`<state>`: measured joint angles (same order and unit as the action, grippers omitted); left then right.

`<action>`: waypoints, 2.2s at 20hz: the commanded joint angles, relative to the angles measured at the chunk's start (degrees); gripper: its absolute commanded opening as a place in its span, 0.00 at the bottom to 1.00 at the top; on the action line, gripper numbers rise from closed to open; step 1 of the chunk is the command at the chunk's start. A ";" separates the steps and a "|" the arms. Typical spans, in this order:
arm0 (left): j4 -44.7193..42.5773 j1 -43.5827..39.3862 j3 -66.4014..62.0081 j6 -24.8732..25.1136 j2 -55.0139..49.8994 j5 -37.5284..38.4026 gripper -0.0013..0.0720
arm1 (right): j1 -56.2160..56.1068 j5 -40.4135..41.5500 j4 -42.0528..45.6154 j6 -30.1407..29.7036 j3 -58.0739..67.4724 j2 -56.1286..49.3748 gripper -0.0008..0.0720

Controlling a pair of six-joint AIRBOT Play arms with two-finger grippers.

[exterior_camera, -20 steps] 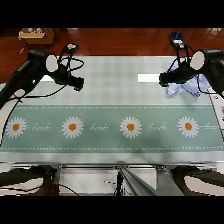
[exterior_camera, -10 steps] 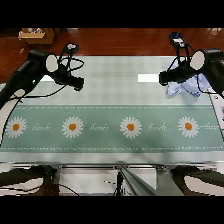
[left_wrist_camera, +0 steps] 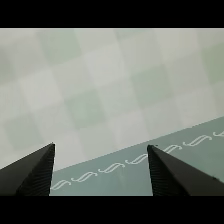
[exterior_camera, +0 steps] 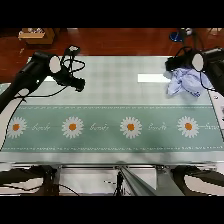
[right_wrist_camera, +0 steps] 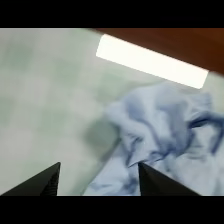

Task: Fold the shirts.

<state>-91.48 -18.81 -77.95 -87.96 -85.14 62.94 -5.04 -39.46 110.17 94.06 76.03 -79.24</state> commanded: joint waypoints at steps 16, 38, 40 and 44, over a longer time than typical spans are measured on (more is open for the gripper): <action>0.24 -1.57 -0.04 0.02 1.16 2.23 0.96 | 26.71 8.57 -27.43 4.63 0.09 -17.05 0.84; 4.55 -1.57 -27.58 0.17 27.67 8.04 0.96 | 26.73 -8.57 -61.86 -23.63 22.84 23.63 0.04; 4.55 -1.57 -27.65 -0.35 33.33 8.11 0.96 | 26.73 -8.57 -61.92 -23.21 24.02 28.09 0.04; 4.55 -1.57 -27.65 -2.82 41.31 9.11 0.96 | 26.73 -12.09 -61.83 -22.69 24.00 33.40 0.04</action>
<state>-87.29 -20.36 -105.06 -89.21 -49.45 71.48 21.65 -48.82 48.40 71.16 99.33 -50.04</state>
